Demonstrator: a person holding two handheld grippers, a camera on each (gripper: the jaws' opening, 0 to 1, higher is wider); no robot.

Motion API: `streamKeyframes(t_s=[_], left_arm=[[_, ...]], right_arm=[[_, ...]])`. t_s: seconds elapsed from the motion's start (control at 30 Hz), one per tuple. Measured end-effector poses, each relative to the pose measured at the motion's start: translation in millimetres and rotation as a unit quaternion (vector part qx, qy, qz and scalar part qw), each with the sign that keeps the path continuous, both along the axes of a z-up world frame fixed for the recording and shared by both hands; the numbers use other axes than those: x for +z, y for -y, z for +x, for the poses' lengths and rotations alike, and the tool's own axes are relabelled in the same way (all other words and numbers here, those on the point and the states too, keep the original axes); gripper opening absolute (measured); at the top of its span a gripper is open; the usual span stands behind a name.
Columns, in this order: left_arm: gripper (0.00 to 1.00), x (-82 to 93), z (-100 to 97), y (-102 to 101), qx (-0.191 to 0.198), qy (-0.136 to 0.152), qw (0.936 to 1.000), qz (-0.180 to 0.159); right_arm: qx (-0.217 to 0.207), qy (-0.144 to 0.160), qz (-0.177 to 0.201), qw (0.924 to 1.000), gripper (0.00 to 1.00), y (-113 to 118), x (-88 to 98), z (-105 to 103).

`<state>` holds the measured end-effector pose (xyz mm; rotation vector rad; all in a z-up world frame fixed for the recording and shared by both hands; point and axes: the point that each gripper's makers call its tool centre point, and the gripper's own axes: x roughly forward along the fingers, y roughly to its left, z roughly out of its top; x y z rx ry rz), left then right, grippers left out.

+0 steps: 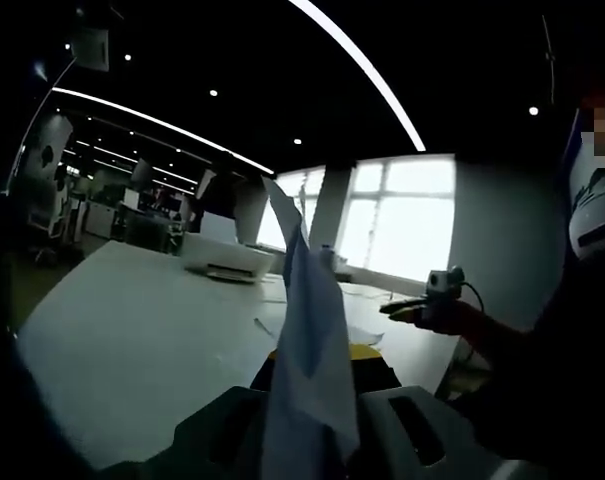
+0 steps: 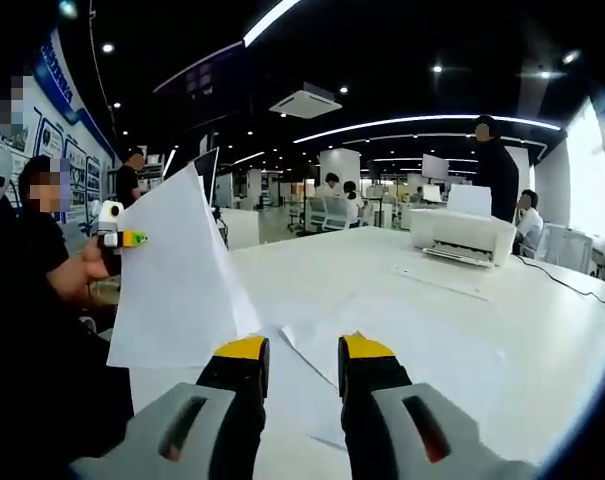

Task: Organize the stack of printing papers by aligning and flattening the scattered papers on the table

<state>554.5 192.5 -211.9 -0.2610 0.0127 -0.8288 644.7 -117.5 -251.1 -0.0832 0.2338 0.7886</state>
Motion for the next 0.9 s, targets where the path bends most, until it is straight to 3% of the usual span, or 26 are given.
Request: streamKeyframes(t_s=[0.9], left_arm=[[0.06,-1.7,-0.3,-2.1,0.001,-0.003,1.0,0.0]], right_arm=[[-0.01,-0.008,-0.002,0.9999,0.25,12.0,-8.1,7.9]])
